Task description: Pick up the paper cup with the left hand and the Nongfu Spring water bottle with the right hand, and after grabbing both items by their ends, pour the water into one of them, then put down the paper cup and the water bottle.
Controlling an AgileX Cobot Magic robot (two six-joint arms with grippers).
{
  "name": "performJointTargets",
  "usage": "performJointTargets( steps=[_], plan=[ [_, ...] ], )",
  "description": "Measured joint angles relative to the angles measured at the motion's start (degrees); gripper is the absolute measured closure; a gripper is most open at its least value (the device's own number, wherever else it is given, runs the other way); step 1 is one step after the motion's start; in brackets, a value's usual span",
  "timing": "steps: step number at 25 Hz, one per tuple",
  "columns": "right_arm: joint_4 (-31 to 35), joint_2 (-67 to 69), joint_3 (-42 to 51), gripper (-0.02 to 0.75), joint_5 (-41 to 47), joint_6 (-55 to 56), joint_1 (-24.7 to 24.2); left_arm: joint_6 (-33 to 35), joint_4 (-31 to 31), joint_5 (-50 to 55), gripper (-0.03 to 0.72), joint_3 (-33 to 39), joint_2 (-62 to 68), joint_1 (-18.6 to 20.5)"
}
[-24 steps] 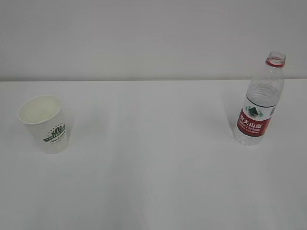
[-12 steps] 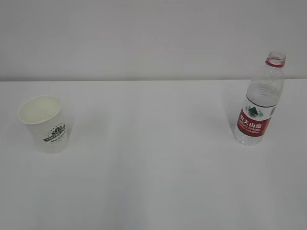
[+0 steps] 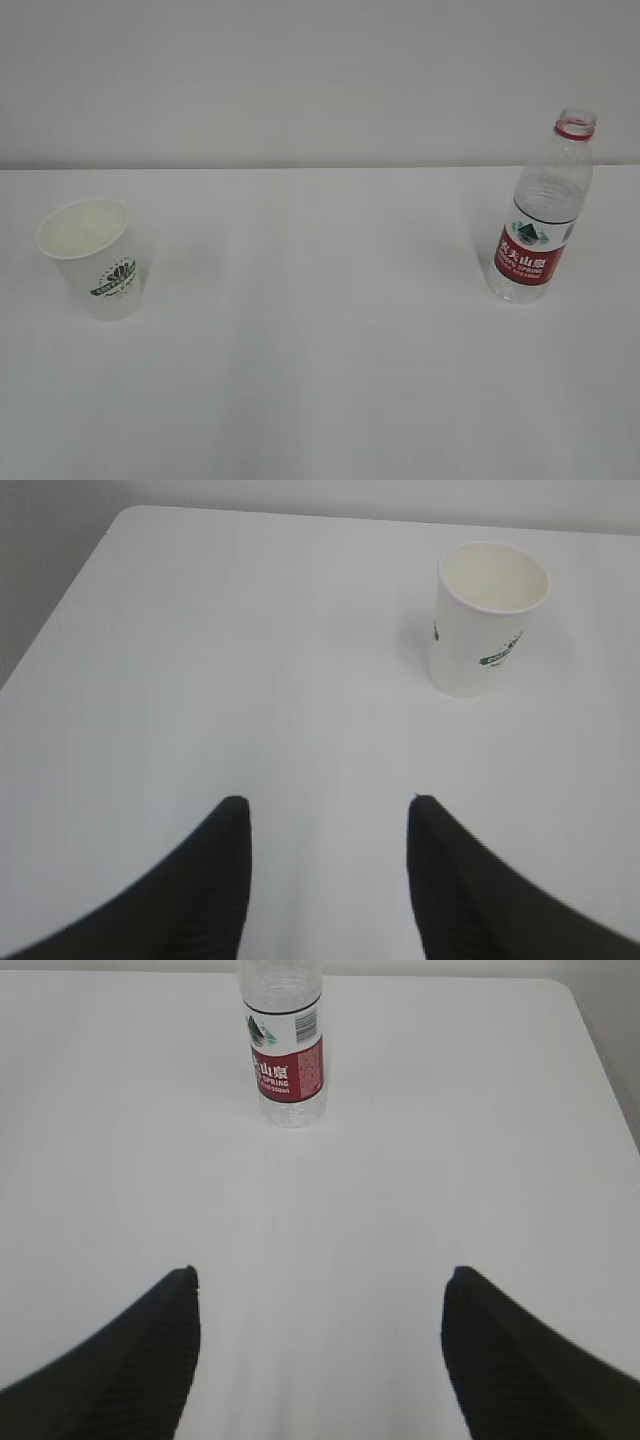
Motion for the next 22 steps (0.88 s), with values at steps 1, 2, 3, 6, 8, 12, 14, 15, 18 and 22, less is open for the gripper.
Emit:
performJointTargets(
  steps=[1,2,3,6,8,12,14,15,18,22],
  plan=[
    [0.0,0.0,0.0,0.168,0.0,0.0,0.0,0.0,0.0,0.0,0.319,0.0,0.0,0.0],
    [0.0,0.0,0.0,0.169,0.0,0.0,0.0,0.0,0.0,0.0,0.323,0.0,0.0,0.0],
    [0.0,0.0,0.0,0.169,0.0,0.0,0.0,0.0,0.0,0.0,0.325,0.0,0.0,0.0],
    [0.0,0.0,0.0,0.169,0.0,0.0,0.0,0.0,0.0,0.0,0.328,0.0,0.0,0.0],
    [0.0,0.0,0.0,0.169,0.0,0.0,0.0,0.0,0.0,0.0,0.328,0.0,0.0,0.0],
    [0.0,0.0,0.0,0.169,0.0,0.0,0.0,0.0,0.0,0.0,0.328,0.0,0.0,0.0],
    [0.0,0.0,0.0,0.169,0.0,0.0,0.0,0.0,0.0,0.0,0.328,0.0,0.0,0.0],
    [0.0,0.0,0.0,0.169,0.0,0.0,0.0,0.0,0.0,0.0,0.329,0.0,0.0,0.0],
    [0.0,0.0,0.0,0.169,0.0,0.0,0.0,0.0,0.68,0.0,0.336,0.0,0.0,0.0],
    [0.0,0.0,0.0,0.169,0.0,0.0,0.0,0.0,1.92,0.0,0.338,0.0,0.0,0.0]
  ],
)
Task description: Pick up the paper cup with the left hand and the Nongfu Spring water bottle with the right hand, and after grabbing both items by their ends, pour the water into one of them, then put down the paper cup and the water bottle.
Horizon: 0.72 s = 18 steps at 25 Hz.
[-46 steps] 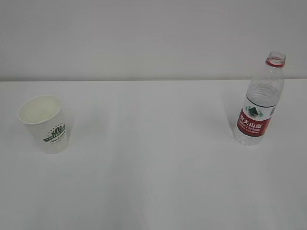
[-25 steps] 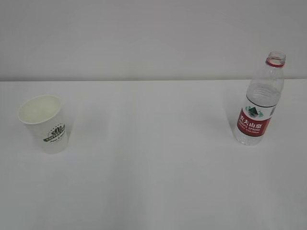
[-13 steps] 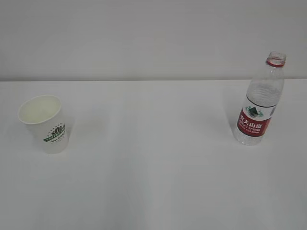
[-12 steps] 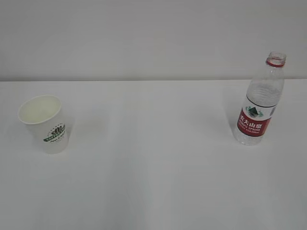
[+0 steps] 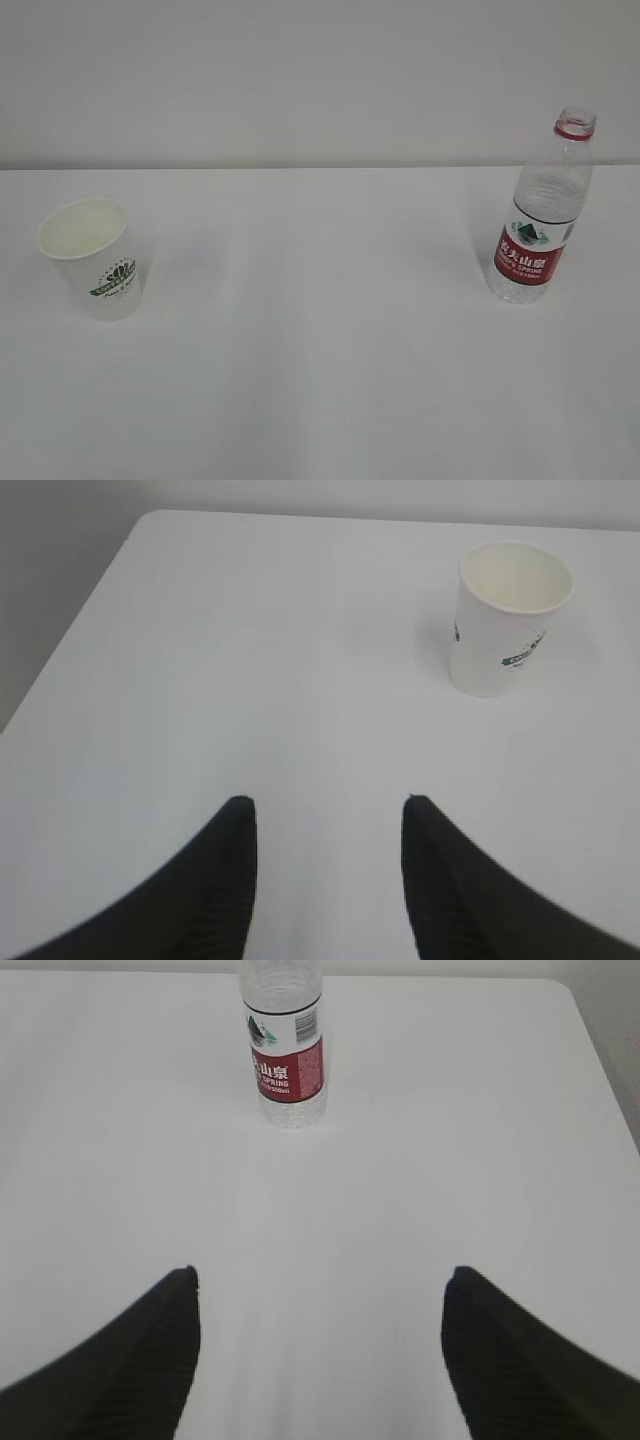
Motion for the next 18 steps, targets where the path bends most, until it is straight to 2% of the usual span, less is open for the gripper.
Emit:
performJointTargets(
  steps=[4,10,18],
  plan=[
    [0.18,0.0,0.0,0.169,0.0,0.0,0.0,0.0,0.1,0.0,0.34,0.0,0.0,0.0],
    [4.77,0.0,0.0,0.169,-0.3,0.0,0.0,0.0,-1.27,0.11,0.342,-0.26,1.86,0.0],
    [10.35,1.24,-1.29,0.169,-5.25,0.11,0.0,3.55,-2.07,-1.71,0.342,-6.84,13.27,0.0]
  ],
)
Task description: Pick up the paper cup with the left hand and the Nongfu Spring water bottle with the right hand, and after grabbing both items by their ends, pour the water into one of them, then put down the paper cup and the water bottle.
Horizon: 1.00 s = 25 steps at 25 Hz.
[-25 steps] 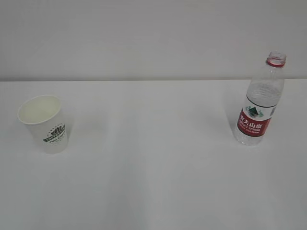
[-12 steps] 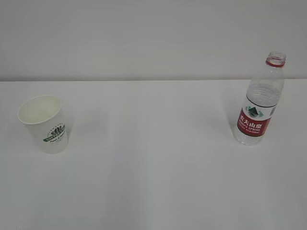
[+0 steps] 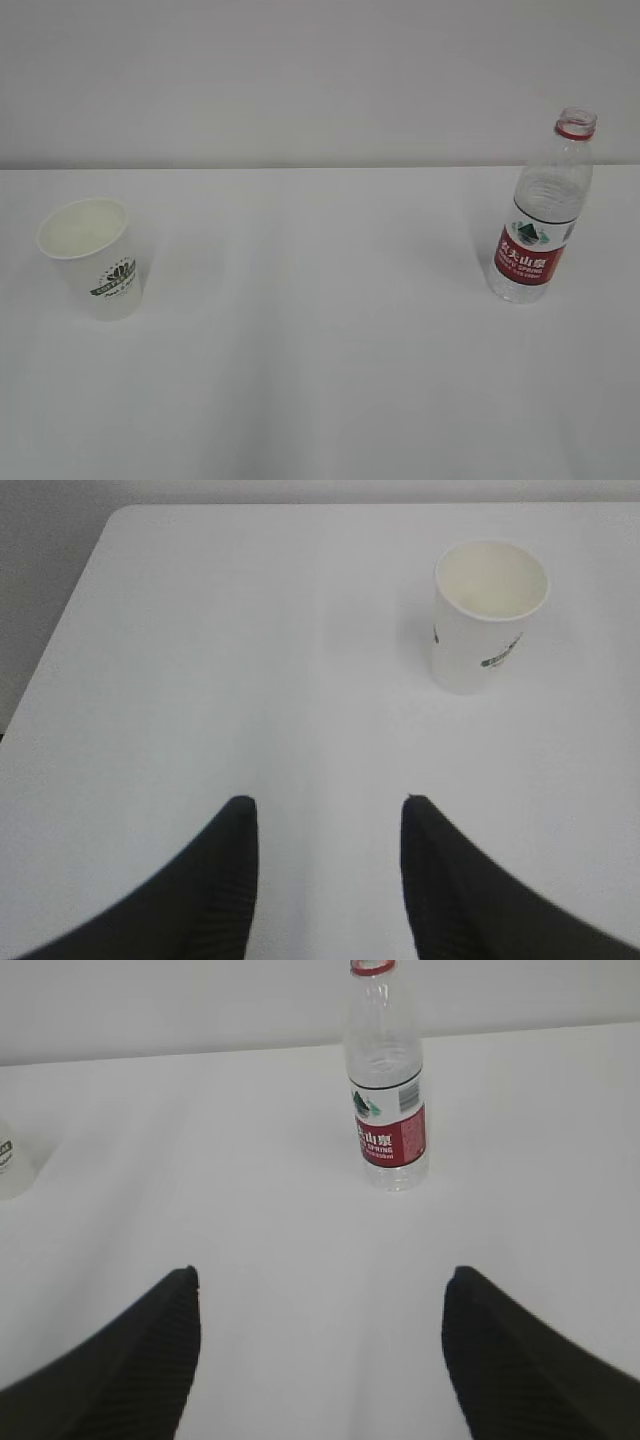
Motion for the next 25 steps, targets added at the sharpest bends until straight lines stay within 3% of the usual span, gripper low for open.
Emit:
performJointTargets(
  steps=[8,25],
  plan=[
    [2.21,8.39,-1.04,0.169,-7.41,0.12,0.0,0.29,-2.6,-2.42,0.343,-5.3,6.96,0.0],
    [2.48,22.15,-6.39,0.169,-20.66,-3.29,0.0,0.33,-2.84,-24.05,0.344,-5.83,12.4,0.0]
  ],
)
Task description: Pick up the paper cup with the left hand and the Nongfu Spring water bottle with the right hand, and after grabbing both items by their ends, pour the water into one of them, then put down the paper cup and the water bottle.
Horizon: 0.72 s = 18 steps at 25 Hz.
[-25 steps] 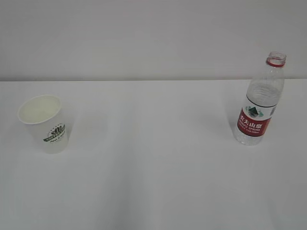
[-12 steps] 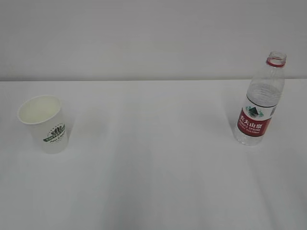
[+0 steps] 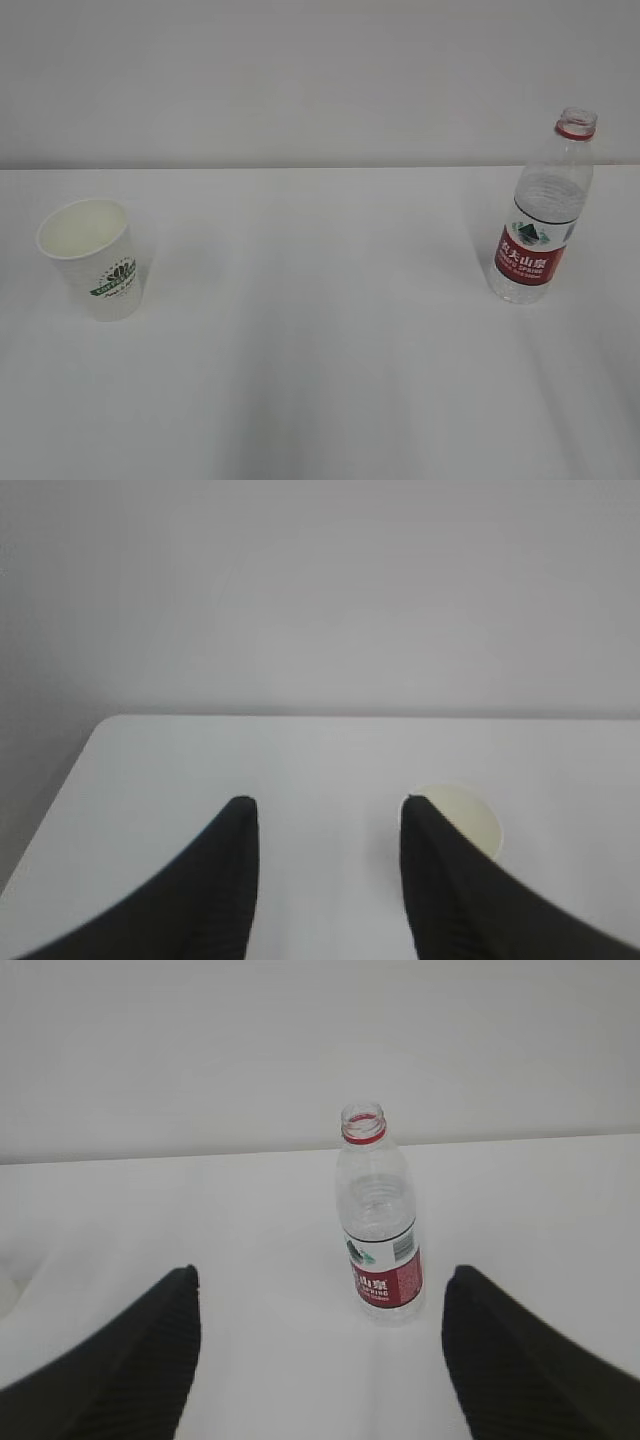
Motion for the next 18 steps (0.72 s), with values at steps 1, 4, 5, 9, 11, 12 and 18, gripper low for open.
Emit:
performJointTargets(
  steps=[1,4,5,9,11,12,18],
  plan=[
    [0.0,0.51,0.0,0.169,-0.62,-0.23,0.0,0.0,0.0,-1.38,0.344,0.0,0.68,0.0],
    [0.0,1.73,-0.09,0.169,-2.08,-0.51,0.0,0.0,0.0,-5.46,0.358,0.0,2.81,0.0],
    [0.09,1.85,-0.09,0.169,-2.83,-0.49,0.0,0.0,0.0,-6.47,0.365,0.0,3.7,0.0],
    [0.09,1.87,-0.09,0.169,-5.02,-0.71,0.0,0.0,0.0,-9.93,0.381,0.0,6.44,0.0],
    [0.09,2.09,-0.09,0.169,-6.1,-1.15,0.0,0.0,0.0,-11.43,0.384,0.0,7.4,0.0],
    [0.09,2.48,-0.09,0.169,-6.51,-1.26,0.0,0.0,0.0,-12.19,0.384,0.0,7.77,0.0],
    [0.09,5.72,-0.09,0.169,-11.06,-2.36,0.0,0.0,0.0,-15.94,0.385,0.0,8.9,0.0]
  ],
)
